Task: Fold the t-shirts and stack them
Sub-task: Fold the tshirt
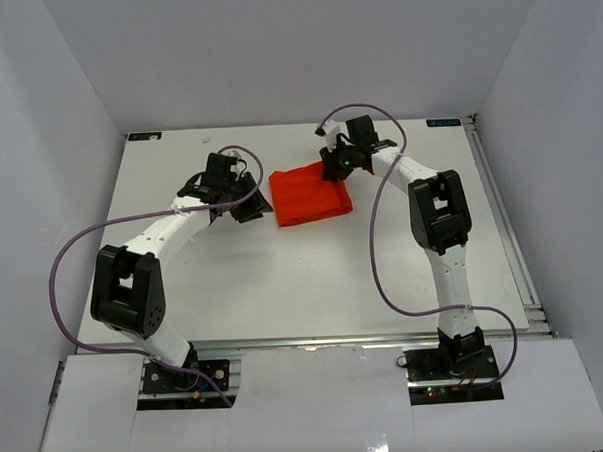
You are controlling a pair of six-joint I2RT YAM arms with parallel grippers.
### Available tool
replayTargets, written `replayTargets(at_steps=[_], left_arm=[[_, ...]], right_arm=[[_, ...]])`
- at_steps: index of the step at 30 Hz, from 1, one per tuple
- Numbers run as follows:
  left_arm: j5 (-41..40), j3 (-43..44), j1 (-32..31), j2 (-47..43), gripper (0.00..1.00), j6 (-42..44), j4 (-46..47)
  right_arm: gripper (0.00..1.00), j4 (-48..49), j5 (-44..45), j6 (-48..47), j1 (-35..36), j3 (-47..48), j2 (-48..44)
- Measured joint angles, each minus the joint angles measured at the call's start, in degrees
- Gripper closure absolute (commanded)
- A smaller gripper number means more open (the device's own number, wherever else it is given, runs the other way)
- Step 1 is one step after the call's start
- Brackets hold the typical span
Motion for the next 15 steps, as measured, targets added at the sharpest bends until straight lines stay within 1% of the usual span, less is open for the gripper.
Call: replayTargets(at_steps=[5,7,10,15], left_arm=[[0.3,0.0,0.0,0.0,0.53,0.0,0.1],[0.8,0.1,0.0,0.2,0.53,0.1,0.4],[2.0,0.7,0.1,0.9,0.53,0.3,1.1],[4.9,4.3,0.1,4.7,0.52,0.5,4.7]], right_arm=[[0.76,0.3,2.2,2.6,-0.5,1.1,0.7],[0.73,0.3,1.3,3.8,-1.0,1.1,1.0],[0.7,0.6,-4.8,6.3,-2.9,1.0,1.0],[0.7,3.6,-16.5,14.4,-7.7,0.6,0.9]])
